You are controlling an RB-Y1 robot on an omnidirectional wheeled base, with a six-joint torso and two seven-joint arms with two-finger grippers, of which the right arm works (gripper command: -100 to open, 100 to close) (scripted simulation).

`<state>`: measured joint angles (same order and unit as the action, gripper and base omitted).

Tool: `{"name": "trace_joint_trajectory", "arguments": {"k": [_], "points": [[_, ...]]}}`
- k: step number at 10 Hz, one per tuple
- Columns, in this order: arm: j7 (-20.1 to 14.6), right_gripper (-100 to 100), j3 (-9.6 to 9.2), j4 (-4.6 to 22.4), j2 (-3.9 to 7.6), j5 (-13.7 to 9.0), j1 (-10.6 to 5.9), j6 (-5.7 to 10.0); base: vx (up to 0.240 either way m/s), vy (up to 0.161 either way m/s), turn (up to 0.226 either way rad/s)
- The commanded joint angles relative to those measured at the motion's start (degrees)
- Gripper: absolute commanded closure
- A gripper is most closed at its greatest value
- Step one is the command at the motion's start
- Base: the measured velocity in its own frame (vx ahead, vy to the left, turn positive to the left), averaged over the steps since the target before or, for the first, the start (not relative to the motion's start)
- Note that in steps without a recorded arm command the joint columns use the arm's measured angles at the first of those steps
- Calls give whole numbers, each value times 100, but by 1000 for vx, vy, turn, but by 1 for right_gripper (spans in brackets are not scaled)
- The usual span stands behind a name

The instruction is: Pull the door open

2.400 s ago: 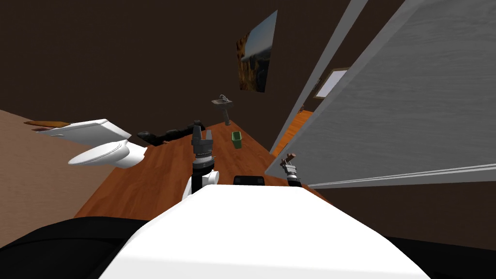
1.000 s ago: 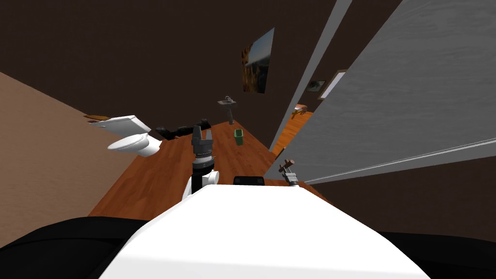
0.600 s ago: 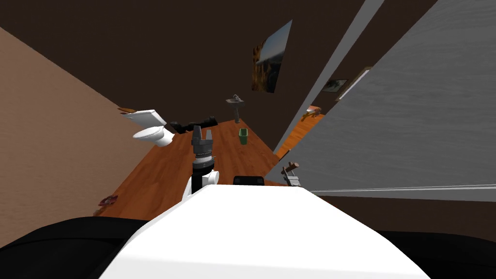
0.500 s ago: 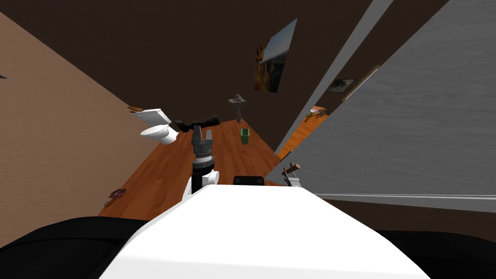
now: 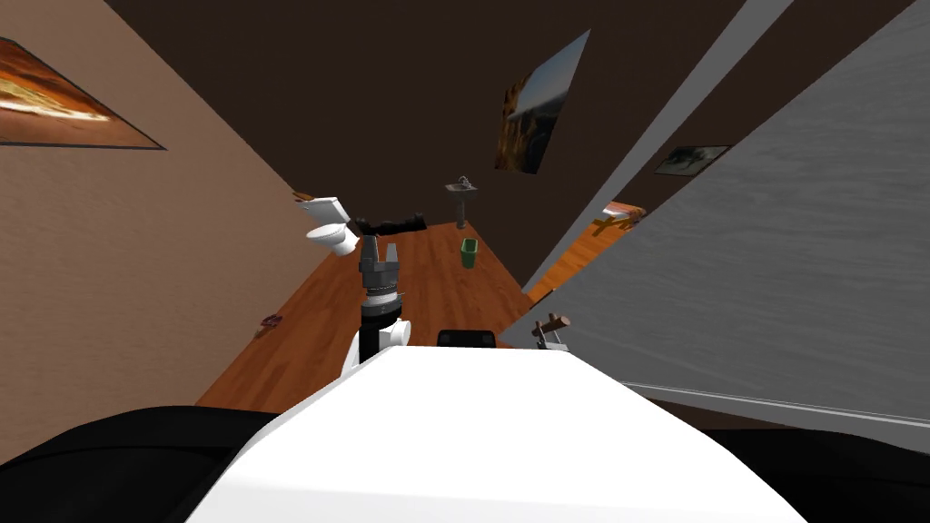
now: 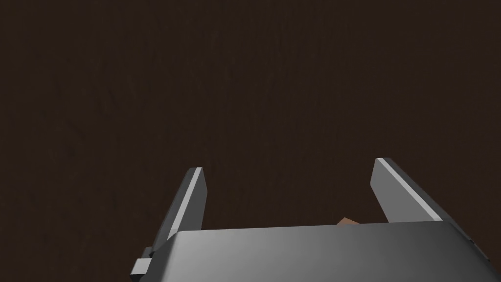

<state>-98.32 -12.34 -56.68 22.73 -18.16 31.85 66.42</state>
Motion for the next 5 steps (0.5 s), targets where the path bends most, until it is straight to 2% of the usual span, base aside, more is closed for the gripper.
{"name": "trace_joint_trajectory", "arguments": {"k": [1,5], "points": [[39,100,-50,-4,-116,0,186,103,-175,1,214],[132,100,29,-10,-241,-84,529,370,-197,10,159]]}}
